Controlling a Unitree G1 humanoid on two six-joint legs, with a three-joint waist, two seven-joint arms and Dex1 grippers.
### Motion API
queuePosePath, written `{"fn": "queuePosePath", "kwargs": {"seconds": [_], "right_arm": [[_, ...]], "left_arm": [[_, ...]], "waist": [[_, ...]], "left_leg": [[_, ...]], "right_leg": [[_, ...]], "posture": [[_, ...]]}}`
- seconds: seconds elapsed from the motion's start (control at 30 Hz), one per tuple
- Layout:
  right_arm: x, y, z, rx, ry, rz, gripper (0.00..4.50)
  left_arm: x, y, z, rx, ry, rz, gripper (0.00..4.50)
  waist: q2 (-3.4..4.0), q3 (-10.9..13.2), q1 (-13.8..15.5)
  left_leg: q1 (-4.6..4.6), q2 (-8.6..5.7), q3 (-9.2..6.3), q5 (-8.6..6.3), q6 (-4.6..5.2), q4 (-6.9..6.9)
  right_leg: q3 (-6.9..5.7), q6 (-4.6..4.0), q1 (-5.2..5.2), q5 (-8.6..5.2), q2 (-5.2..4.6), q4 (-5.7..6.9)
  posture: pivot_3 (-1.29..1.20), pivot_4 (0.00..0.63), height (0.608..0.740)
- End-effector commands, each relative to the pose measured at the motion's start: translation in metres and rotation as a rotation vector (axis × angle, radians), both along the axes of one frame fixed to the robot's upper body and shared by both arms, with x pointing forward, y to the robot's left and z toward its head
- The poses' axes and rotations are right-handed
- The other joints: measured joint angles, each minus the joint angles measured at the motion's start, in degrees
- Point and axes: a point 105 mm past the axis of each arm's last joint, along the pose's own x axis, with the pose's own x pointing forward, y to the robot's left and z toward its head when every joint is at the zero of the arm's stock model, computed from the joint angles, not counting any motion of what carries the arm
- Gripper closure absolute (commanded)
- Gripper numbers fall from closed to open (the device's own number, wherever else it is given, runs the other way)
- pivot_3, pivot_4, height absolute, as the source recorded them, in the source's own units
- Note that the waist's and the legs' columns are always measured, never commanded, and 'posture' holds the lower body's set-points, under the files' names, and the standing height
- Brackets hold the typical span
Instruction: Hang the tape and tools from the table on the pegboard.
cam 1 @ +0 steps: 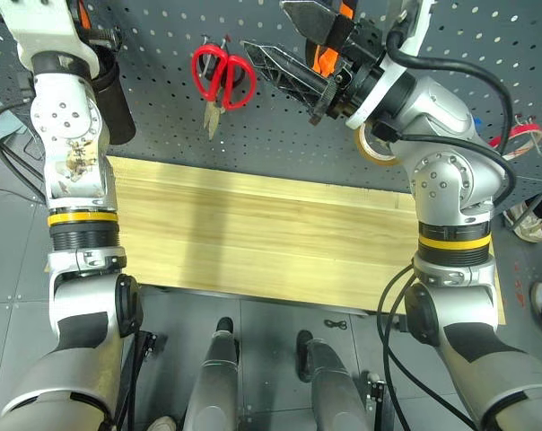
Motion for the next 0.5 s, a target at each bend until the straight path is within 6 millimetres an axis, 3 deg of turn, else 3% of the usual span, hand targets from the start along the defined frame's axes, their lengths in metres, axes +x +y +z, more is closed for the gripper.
{"fn": "queuePosePath", "kwargs": {"seconds": [0.03,0.23,0.5], "right_arm": [[-0.011,-0.004,0.007,0.008,-0.07,-0.001,0.0],[-0.008,-0.004,0.003,-0.001,-0.067,-0.008,0.0],[-0.006,-0.026,-0.029,-0.117,-0.021,-0.055,0.0]], "left_arm": [[-0.011,0.001,0.01,-0.003,-0.064,0.002,2.85],[-0.015,0.002,0.011,0.002,-0.062,-0.009,0.05],[-0.023,-0.012,-0.004,0.082,0.061,-0.152,0.01]], "waist": [[0.0,0.0,0.01],[-0.01,-0.01,-0.05],[-0.02,-0.11,0.14]], "left_leg": [[0.0,0.0,0.0,0.0,0.0,0.01],[0.01,0.0,-0.01,0.05,0.03,0.05],[0.01,0.0,-0.02,0.1,-0.03,0.05]], "right_leg": [[0.0,0.0,0.0,0.0,0.0,0.04],[0.0,-0.02,-0.03,0.01,0.0,0.21],[0.0,-0.03,-0.03,0.02,0.0,0.25]], "posture": [[0.18,0.291,0.74],[0.19,0.288,0.74],[0.21,0.302,0.74]]}}
